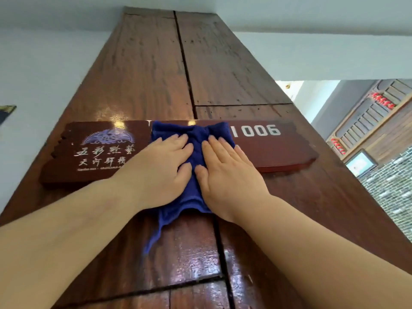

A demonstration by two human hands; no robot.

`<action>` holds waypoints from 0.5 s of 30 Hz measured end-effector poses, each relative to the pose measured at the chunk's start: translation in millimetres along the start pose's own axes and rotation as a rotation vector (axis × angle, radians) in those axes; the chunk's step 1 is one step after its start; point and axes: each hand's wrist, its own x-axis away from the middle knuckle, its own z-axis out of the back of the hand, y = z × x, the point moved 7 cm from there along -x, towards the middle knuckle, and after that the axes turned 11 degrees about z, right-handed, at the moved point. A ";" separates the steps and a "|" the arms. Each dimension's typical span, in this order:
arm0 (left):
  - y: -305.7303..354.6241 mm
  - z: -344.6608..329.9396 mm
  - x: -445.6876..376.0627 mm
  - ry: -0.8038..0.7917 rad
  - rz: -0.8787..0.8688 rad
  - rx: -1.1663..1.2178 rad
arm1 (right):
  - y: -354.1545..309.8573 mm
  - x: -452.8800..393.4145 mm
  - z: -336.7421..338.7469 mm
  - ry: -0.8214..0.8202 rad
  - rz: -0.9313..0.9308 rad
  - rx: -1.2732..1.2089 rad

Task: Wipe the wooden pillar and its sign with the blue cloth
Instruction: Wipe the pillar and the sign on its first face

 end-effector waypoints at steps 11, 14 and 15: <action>121.1 -48.5 -57.6 -0.044 0.112 -0.103 | 136.3 37.7 21.8 -0.112 -0.024 -0.001; 147.5 -54.6 -72.9 -0.004 0.126 -0.105 | 164.2 44.5 29.1 -0.106 -0.005 0.020; 154.4 -56.0 -77.7 0.009 0.125 -0.113 | 171.9 46.6 30.0 -0.103 0.015 0.042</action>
